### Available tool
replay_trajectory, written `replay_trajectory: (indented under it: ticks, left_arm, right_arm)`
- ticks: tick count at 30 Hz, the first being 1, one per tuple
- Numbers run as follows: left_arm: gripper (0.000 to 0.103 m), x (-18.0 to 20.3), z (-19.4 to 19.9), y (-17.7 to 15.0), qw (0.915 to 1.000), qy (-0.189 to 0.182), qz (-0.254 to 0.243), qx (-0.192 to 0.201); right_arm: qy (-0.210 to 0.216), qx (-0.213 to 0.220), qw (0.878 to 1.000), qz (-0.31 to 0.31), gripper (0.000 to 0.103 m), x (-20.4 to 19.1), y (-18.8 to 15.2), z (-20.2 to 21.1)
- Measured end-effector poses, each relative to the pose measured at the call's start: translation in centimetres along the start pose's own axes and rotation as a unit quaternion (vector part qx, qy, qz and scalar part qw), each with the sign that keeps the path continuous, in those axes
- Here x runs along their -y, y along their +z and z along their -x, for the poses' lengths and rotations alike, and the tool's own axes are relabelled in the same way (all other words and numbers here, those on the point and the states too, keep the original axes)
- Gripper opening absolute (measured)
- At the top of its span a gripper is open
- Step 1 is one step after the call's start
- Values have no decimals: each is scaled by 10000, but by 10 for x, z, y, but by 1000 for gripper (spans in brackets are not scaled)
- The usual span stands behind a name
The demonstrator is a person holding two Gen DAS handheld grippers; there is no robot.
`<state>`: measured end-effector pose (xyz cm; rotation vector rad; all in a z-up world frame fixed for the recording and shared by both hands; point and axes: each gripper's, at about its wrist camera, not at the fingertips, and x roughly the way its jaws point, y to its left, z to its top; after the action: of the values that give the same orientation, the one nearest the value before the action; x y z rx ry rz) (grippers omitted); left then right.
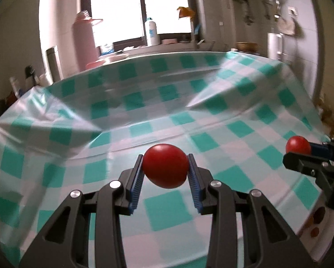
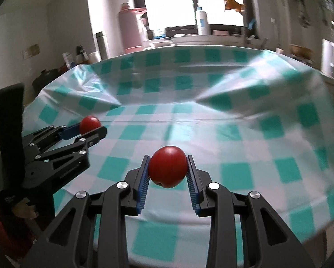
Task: Organize fruits
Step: 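Lift both red tomatoes and carry them over the white box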
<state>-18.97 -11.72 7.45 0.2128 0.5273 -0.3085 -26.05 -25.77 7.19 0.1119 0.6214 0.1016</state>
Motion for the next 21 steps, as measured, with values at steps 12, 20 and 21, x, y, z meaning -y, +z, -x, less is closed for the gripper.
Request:
replay_trajectory:
  ticks: [12, 20, 21]
  left_arm:
    - [38, 60, 45, 7, 9969, -343, -482, 522]
    - [38, 110, 81, 7, 9889, -820, -897, 852]
    - [38, 115, 81, 5, 9880, -871, -961, 833]
  right_arm:
    - [-22, 411, 9988, -277, 32, 37, -20, 54]
    - [-107, 726, 9968, -326, 32, 55, -37, 97]
    - [-191, 716, 9965, -389, 32, 63, -41, 101]
